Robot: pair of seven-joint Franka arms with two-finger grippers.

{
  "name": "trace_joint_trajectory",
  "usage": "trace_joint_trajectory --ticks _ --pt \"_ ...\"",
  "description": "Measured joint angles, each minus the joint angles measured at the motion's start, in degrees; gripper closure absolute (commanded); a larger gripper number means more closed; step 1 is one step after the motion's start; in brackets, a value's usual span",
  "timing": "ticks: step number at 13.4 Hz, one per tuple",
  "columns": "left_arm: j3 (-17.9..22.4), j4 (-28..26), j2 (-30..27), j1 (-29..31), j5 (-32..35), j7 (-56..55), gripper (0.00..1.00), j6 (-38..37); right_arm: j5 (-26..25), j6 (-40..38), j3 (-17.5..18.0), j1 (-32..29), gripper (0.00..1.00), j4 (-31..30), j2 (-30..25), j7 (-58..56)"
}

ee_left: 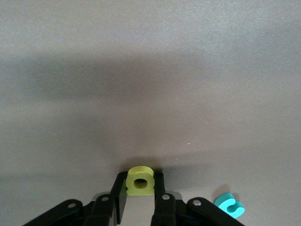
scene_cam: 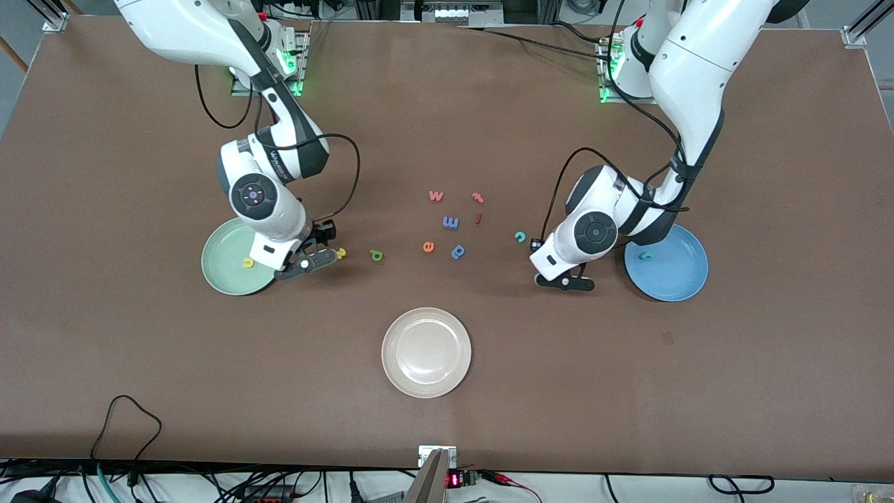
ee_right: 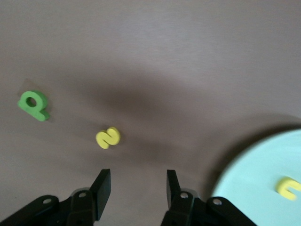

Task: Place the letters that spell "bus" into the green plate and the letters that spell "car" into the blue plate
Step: 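Carry the yellow a to the blue plate and open the left gripper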

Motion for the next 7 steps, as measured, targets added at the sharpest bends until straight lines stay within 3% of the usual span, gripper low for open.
trace_joint_trajectory --ticks 3,7 --pt "0.45 1.33 -3.82 4.9 0.25 0.09 0.99 -8.47 0.02 3.35 -0.01 0.67 0.44 -0.03 2.02 0.36" --pt "1.03 0.66 -7.67 18.57 3.17 7.32 0.98 -13.3 0.02 5.48 -0.01 2.05 0.44 -0.02 3.42 3.06"
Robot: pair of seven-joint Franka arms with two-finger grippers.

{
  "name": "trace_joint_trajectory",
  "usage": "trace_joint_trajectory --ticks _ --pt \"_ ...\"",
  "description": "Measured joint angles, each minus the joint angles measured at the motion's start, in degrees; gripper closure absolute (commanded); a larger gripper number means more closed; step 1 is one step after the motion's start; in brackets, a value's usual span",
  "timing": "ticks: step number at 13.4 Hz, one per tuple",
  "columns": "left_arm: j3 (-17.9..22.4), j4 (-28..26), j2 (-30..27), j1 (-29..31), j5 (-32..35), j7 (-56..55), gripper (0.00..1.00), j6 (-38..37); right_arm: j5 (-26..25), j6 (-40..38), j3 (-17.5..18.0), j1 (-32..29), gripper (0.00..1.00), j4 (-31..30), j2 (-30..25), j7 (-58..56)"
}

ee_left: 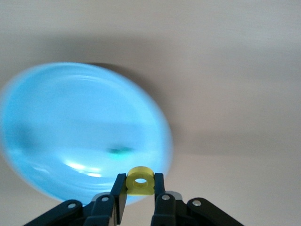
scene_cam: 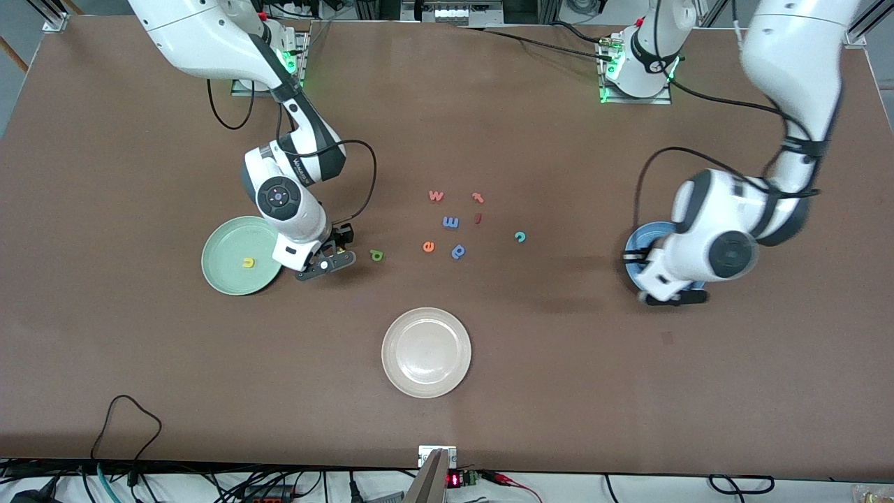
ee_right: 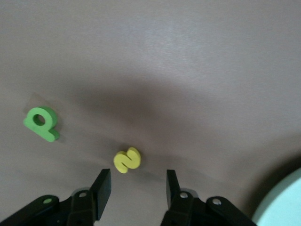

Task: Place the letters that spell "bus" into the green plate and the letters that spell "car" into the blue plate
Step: 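Carry the yellow a to the blue plate and open the left gripper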

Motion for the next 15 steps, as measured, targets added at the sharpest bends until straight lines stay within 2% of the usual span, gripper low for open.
trace_joint_trajectory --ticks 2,3,4,5,6,10,14,15 --pt "0.01 -0.88 1.58 4.72 3.21 1.8 0.96 1.19 0.0 0.37 0.0 0.38 0.45 0.0 0.45 0.38" --pt "-0.02 -1.09 2.5 6.11 3.79 2.94 0.9 1.77 0.0 0.62 -0.01 0.43 0.45 0.0 0.72 0.39" --pt "-0.05 -1.17 3.25 6.86 3.87 3.81 0.7 2.33 0.0 0.88 -0.01 0.53 0.46 0.0 0.97 0.4" --pt "-0.08 -1.26 3.92 7.2 3.88 4.19 0.26 2.79 0.0 1.16 -0.01 0.66 0.47 0.0 1.18 0.4" --pt "-0.27 -1.32 4.28 7.23 3.88 4.33 0.0 2.89 0.0 1.46 -0.01 0.75 0.5 0.0 1.38 0.41" --pt "-3.5 -0.69 4.1 7.28 3.88 4.49 0.0 2.97 0.0 2.16 -0.04 0.76 0.53 0.0 1.63 0.42" --pt "-12.63 -0.38 2.44 6.98 3.88 4.44 0.0 2.16 0.0 2.73 -0.05 0.77 0.53 0.0 1.84 0.42" --pt "-14.91 -0.45 2.58 6.48 3.88 4.34 0.03 2.44 0.0 3.0 -0.05 0.78 0.53 0.0 1.97 0.42"
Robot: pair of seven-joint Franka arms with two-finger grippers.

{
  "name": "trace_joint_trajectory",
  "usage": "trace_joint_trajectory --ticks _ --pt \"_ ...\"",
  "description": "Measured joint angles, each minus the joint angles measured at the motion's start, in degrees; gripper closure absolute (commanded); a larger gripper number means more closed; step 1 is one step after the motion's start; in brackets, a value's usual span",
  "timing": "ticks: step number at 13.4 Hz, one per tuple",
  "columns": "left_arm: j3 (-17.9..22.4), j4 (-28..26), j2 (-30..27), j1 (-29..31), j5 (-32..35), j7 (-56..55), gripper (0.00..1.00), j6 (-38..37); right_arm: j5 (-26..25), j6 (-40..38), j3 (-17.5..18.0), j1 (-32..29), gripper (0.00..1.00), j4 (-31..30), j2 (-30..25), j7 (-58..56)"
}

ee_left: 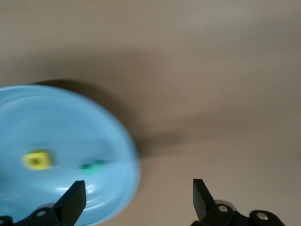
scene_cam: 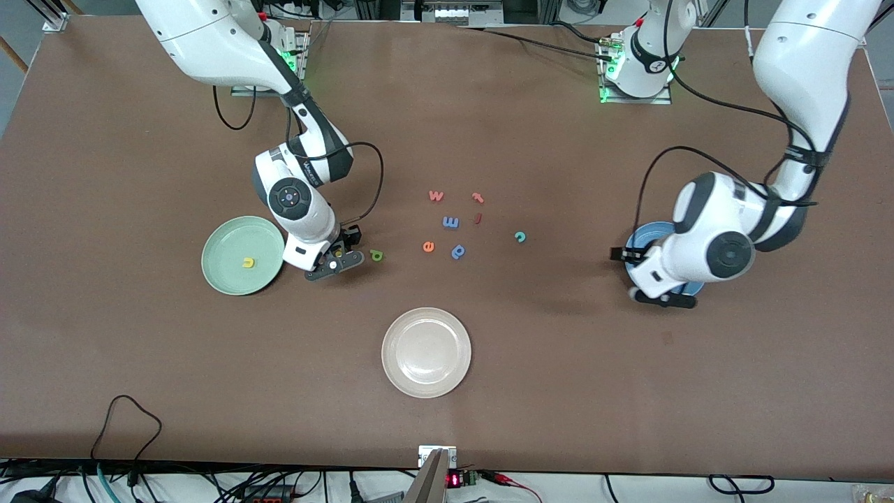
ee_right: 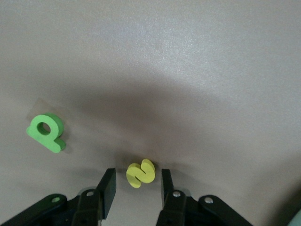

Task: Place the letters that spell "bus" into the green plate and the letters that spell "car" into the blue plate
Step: 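Carry the yellow a to the blue plate and open the left gripper, then grasp the yellow 2 with the right gripper while the left gripper reaches cyan c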

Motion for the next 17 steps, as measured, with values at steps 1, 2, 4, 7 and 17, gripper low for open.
trace_joint_trajectory --ticks 1,2,4,7,17 --pt "-1.92 -0.05 0.31 -0.77 0.0 -0.18 0.1 1.03 0.0 0.26 0.0 0.01 0.53 0.0 0.16 0.0" --pt "-3.37 -0.08 0.78 -1.97 0.0 -0.42 0.13 2.4 0.0 0.41 0.0 0.02 0.54 0.0 0.33 0.0" --pt "-4.21 -0.14 1.78 -6.24 0.0 -2.78 0.18 4.23 0.0 0.7 0.0 0.04 0.57 0.0 0.53 0.0" --pt "-4.29 -0.54 3.01 -12.93 0.0 -7.61 0.18 6.12 0.0 0.88 -0.01 0.06 0.72 0.0 0.68 0.0" --pt "-4.07 -1.04 7.89 -15.48 0.04 -13.3 0.36 11.38 0.0 0.69 -0.9 -0.42 0.91 0.86 -0.87 0.01"
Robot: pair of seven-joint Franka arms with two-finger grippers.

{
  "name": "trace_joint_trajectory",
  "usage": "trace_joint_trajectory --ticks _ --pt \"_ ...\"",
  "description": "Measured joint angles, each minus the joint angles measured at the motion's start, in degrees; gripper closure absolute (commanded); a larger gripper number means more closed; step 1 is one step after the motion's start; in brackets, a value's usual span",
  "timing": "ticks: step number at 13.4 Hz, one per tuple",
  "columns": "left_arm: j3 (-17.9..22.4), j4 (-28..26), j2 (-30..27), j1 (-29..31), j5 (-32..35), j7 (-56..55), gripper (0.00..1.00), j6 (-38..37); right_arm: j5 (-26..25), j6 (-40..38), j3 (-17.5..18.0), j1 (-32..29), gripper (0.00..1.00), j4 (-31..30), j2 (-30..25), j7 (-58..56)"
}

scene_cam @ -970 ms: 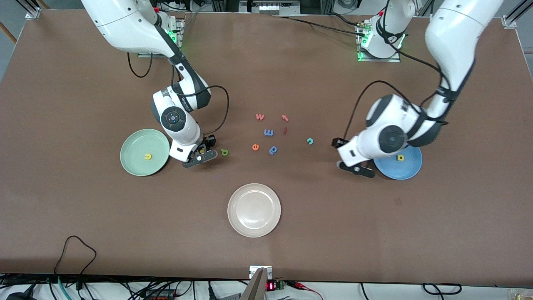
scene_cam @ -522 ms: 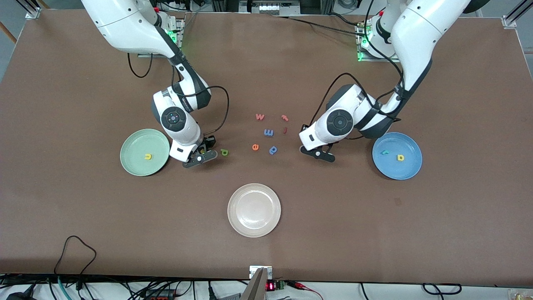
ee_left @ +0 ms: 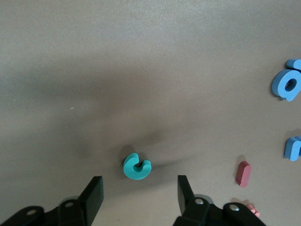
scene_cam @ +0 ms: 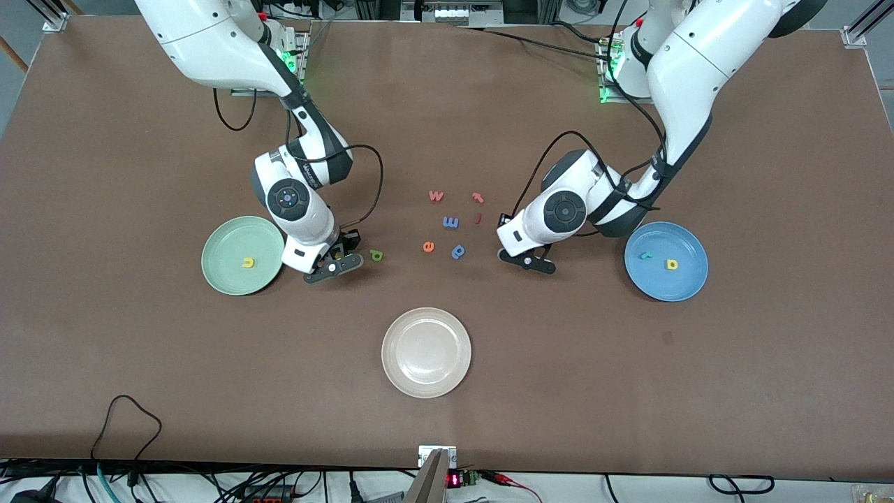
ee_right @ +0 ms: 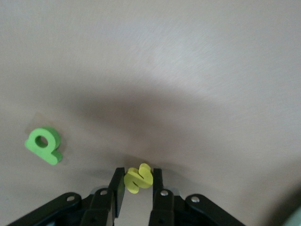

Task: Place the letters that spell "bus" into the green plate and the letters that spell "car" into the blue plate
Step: 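Grasp the yellow 2 with the right gripper while the left gripper reaches cyan c, then drop the 2 on the green plate while the left gripper grasps cyan c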

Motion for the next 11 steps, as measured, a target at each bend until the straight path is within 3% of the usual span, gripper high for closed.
trace_joint_trajectory --ticks 4,8,10,11 --pt "0.39 -0.01 0.81 -0.04 0.0 -0.08 0.38 1.03 -0.04 -6.07 -2.52 -4.94 0.91 0.15 -5.2 -1.32" --pt "0.68 0.01 1.64 -0.05 0.0 -0.2 0.48 1.59 -0.04 -8.53 -4.66 -11.94 0.88 -1.59 -5.83 -7.22" --pt "0.81 0.05 1.63 0.0 0.07 -0.4 0.54 1.54 -0.04 -8.51 -4.74 -14.55 0.61 -4.0 -5.57 -7.98" --pt "0.82 0.05 1.62 -0.03 0.09 -0.46 0.57 1.53 -0.04 -8.48 -4.75 -15.38 0.25 -5.0 -5.45 -8.37"
